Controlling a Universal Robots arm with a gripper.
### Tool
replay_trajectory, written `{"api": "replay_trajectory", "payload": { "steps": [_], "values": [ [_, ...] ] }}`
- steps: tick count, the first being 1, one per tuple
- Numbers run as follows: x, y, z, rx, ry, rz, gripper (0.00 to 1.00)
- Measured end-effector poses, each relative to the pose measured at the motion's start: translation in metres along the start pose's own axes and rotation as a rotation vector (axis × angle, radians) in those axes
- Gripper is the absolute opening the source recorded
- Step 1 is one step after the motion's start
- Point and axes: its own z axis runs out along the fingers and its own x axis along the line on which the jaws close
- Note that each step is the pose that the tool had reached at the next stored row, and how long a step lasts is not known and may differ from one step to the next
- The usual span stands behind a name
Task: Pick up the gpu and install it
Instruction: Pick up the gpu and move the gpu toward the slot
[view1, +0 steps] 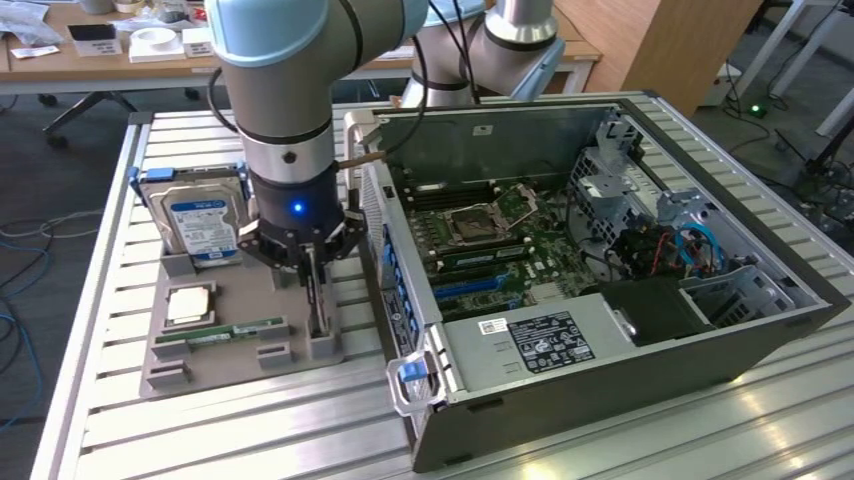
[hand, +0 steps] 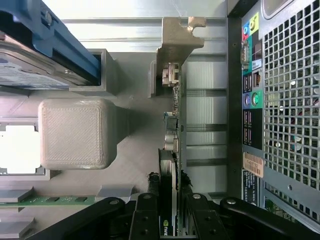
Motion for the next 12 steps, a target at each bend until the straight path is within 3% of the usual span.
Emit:
{"api": "replay_trajectory", "payload": {
  "steps": [12],
  "values": [
    [-0.001,0.0011,-0.0282,0.003,-0.0001,0.0,0.26]
  ]
}}
